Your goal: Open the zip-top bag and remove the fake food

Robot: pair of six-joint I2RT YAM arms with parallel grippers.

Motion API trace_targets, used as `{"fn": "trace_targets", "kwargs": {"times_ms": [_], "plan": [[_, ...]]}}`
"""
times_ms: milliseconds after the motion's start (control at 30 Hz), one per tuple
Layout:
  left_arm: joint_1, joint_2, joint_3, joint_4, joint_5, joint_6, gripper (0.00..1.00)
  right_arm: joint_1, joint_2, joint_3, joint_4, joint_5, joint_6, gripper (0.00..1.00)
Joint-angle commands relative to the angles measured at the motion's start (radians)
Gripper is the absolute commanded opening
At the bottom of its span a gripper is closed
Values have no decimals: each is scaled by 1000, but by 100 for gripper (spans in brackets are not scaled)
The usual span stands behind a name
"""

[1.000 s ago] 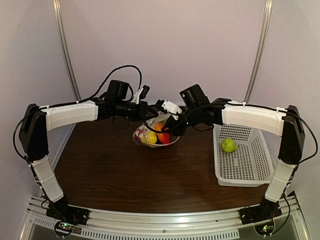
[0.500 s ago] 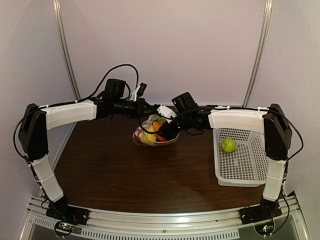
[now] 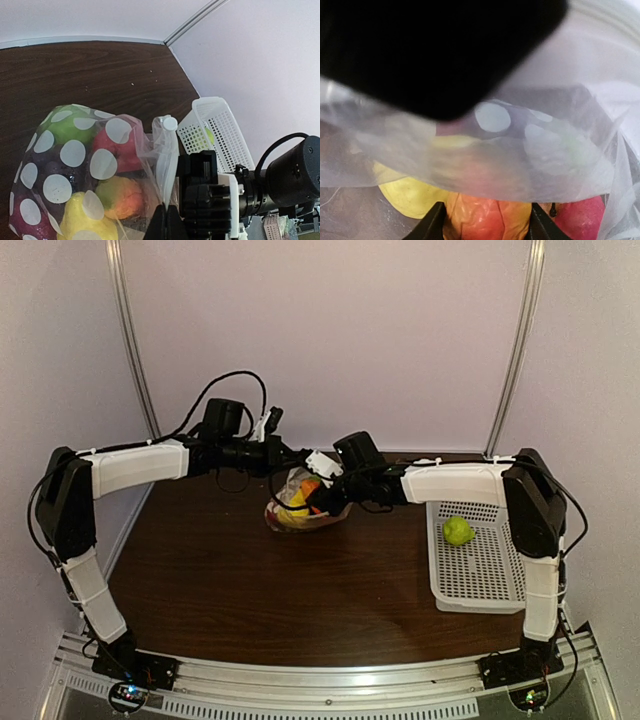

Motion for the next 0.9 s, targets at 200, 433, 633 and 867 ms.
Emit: {"fn": "trace_targets", "kwargs": {"times_ms": [200,433,633,867], "plan": [[6,-32,39,-26,-8,59,0,5,-206,-50,-114,-204,-4,41],[15,-35,45,-34,-14,77,0,4,-283,-91,-199,-443,-61,37],[15,-32,42,-38,-21,89,0,-36,-367,-58,-282,-517,-77,37],[13,-18,49,-21,49,102,0,-180,-458,-75,-205,-611,50,37]]}}
